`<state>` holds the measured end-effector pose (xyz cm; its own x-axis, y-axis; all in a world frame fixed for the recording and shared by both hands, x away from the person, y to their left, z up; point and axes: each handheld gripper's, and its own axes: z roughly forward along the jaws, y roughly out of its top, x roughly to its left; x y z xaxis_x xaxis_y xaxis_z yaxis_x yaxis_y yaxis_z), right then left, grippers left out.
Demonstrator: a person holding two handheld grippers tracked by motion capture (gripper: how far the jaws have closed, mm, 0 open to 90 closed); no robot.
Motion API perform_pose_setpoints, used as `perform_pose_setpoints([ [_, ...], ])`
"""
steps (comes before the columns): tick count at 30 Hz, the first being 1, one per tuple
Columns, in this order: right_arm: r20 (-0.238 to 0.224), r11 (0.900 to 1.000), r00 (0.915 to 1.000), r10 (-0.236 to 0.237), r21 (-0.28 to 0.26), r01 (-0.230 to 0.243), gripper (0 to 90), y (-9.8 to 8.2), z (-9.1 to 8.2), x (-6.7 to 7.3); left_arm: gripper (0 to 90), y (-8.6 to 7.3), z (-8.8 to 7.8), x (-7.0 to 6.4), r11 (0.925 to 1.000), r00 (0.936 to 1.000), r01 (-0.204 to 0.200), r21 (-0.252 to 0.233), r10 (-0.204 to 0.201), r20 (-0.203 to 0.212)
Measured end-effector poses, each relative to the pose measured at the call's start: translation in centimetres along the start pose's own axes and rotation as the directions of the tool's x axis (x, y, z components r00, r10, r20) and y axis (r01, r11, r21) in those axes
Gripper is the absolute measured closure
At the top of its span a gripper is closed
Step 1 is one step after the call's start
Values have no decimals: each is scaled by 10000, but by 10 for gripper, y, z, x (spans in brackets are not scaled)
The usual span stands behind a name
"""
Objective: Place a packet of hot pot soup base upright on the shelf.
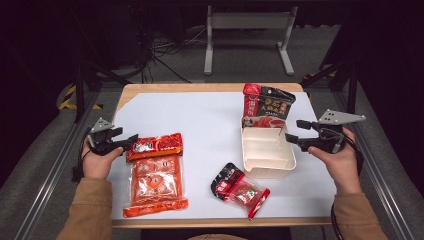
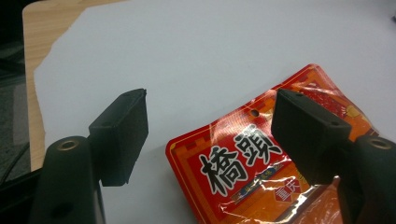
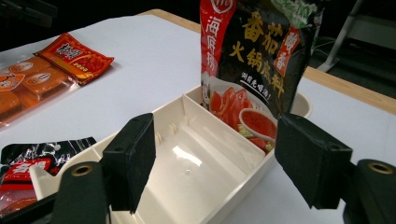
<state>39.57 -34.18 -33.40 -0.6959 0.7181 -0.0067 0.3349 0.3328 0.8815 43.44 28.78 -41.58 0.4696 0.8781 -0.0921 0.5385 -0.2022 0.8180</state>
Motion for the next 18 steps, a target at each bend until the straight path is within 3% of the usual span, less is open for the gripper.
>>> perform_pose_setpoints([
  [13, -119, 9999, 9999, -1, 101, 2, 296, -1, 6, 3, 295, -13, 14, 9, 9969, 9989, 390, 682, -406, 215],
  [18, -151, 9999, 9999, 25, 147, -23, 295, -2, 8, 2, 295, -16, 18, 11, 9945, 9966, 595, 862, -640, 513],
])
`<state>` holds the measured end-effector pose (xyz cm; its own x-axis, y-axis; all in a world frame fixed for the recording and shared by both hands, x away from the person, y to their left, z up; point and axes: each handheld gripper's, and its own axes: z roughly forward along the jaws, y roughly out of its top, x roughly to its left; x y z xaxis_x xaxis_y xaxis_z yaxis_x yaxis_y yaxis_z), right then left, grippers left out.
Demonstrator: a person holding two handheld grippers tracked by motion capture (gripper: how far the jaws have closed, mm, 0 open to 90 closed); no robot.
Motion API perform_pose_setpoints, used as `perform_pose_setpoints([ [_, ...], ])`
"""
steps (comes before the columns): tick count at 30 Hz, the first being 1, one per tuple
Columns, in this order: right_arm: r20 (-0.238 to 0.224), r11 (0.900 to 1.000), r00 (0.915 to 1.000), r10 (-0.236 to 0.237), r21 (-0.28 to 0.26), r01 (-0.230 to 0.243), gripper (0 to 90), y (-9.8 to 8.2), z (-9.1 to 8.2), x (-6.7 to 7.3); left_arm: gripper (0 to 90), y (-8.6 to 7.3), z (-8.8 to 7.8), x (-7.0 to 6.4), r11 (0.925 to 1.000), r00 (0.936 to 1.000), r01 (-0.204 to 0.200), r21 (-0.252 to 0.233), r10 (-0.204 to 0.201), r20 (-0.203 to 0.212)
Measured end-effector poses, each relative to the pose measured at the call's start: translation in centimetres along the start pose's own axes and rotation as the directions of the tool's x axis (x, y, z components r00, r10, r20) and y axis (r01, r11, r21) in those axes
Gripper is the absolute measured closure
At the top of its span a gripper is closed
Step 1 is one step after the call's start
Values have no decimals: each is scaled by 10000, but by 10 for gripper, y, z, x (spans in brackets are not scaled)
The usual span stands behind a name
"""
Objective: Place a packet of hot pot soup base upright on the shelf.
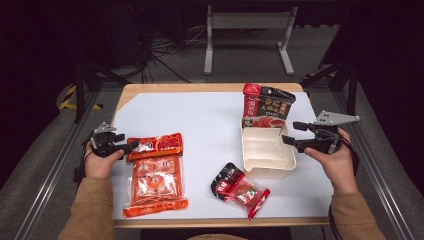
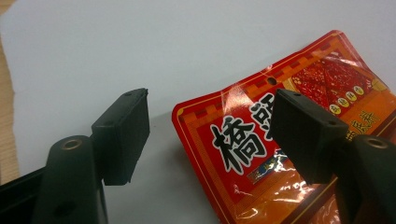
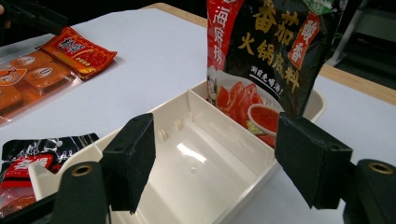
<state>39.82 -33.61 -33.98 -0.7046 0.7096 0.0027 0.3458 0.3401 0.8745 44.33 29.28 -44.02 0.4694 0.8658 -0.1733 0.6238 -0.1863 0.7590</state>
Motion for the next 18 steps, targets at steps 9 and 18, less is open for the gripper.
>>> perform_pose_setpoints([
  [9, 0, 9999, 10000, 84, 66, -84, 295, -1, 2, -1, 327, -4, 8, 1, 9996, 9991, 144, 256, -154, 394],
  [18, -23, 9999, 10000, 84, 70, -84, 295, -1, 3, 0, 419, -6, 11, 2, 9987, 9968, 205, 468, -240, 760],
])
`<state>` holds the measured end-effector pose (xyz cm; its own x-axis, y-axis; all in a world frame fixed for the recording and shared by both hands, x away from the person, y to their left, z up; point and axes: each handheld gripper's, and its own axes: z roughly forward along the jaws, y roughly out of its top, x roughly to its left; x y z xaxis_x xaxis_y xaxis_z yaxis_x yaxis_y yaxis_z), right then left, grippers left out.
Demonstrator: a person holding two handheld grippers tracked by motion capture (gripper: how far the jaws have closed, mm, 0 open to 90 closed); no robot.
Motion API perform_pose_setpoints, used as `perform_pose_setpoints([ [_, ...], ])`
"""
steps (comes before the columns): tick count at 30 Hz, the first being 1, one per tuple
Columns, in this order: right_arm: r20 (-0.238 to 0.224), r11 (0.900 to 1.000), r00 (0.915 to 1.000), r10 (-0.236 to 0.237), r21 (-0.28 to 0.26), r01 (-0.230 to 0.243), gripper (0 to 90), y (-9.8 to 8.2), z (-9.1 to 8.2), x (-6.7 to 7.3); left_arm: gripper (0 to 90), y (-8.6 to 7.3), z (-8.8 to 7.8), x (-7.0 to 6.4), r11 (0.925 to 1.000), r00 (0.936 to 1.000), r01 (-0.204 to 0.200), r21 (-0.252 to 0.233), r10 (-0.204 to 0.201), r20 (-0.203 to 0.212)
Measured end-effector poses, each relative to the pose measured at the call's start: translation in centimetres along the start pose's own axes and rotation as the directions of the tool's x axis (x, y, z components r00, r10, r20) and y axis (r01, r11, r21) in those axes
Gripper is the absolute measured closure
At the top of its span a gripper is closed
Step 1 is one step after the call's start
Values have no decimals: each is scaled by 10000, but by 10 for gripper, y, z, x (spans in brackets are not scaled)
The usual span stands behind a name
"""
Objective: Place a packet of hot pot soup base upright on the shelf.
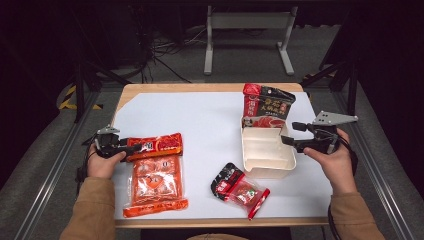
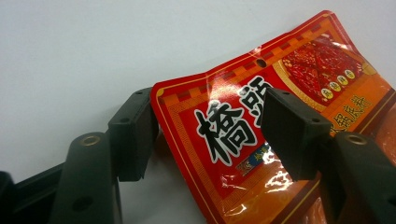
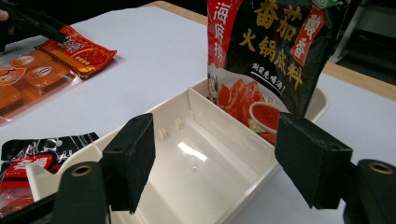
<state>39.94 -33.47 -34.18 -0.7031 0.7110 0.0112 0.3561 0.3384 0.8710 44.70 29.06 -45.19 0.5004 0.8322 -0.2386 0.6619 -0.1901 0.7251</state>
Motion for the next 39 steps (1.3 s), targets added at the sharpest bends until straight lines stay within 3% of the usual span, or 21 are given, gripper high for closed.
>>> perform_pose_setpoints([
  [1, 12, 10000, 10000, 9, 14, -9, 294, 0, 0, 0, 463, 0, 0, 0, 10000, 9999, 28, 13, -28, 125],
  [12, 10, 10000, 10000, -25, 87, 25, 290, -1, 3, 1, 549, 1, 2, -3, 10000, 9977, 0, 86, -6, 672],
  [20, -28, 10000, 10000, -43, 81, 43, 287, -1, 4, 1, 654, -2, 4, -2, 9995, 9971, 297, 134, -306, 704],
  [23, -26, 9999, 10000, -47, 96, 47, 287, -1, 4, 1, 700, -4, 4, 0, 9993, 9979, 330, 155, -338, 544],
  [24, -23, 9999, 10000, -56, 102, 57, 287, -1, 4, 1, 723, -4, 3, 0, 9985, 9966, 528, 136, -535, 628],
  [30, -23, 9999, 10000, -39, 103, 40, 286, -1, 5, 1, 826, -7, 3, 2, 9969, 9950, 774, 132, -780, 627],
  [39, -109, 10000, 9999, 38, 61, -37, 304, 0, 4, 2, 894, -4, -2, 1, 9969, 9946, 789, 4, -787, 677],
])
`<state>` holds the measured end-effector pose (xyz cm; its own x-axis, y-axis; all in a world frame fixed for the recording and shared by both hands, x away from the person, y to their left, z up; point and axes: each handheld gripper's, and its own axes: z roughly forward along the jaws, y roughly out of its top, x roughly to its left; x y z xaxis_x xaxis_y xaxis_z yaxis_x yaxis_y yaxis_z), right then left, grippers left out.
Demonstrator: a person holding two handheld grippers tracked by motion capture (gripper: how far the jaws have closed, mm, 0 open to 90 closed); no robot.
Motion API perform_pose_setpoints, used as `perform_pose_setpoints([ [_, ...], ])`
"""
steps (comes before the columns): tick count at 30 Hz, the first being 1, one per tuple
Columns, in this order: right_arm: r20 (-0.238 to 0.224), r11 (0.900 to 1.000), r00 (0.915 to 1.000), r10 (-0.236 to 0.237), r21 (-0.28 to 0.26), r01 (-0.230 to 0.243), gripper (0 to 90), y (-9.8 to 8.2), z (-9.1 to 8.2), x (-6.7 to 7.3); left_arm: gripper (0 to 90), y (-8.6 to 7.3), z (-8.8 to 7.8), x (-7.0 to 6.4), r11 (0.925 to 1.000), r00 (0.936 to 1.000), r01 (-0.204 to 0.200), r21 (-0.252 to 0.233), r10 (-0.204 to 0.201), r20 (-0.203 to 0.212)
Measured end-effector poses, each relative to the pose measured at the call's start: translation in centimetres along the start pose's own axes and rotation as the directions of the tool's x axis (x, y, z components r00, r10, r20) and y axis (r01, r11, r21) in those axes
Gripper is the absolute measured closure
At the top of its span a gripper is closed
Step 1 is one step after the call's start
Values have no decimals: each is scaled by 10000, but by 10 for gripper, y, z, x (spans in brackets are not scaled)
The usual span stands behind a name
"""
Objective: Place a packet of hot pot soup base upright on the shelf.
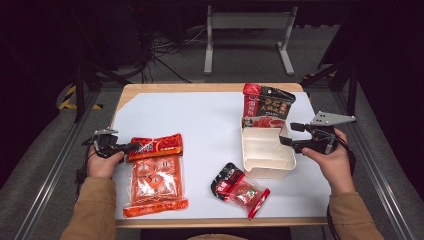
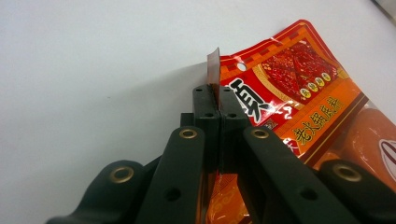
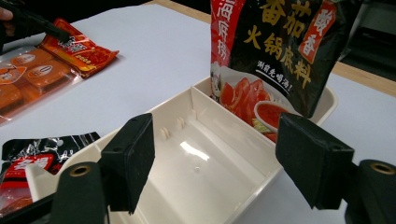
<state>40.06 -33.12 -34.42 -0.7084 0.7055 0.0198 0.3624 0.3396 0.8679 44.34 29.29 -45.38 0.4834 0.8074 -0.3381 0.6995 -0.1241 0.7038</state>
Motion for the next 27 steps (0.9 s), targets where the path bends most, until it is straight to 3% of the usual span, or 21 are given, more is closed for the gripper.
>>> perform_pose_setpoints([
  [3, -28, 10000, 10000, 56, -23, -56, 343, 0, -1, 0, 895, 1, -4, -1, 9994, 9996, 247, -230, -243, 159],
  [14, -284, 9999, 9996, 62, -101, -65, 418, 2, -3, 4, 900, 9, -21, -15, 9971, 10000, -79, -758, 83, 55],
  [21, -341, 9996, 9994, 0, -277, -9, 434, 4, -5, 9, 900, 20, -41, -30, 9886, 9988, -248, -1487, 306, 370],
  [27, -399, 9993, 9991, -116, -364, 102, 446, 8, -7, 13, 900, 26, -56, -39, 9828, 9974, -325, -1817, 436, 578],
])
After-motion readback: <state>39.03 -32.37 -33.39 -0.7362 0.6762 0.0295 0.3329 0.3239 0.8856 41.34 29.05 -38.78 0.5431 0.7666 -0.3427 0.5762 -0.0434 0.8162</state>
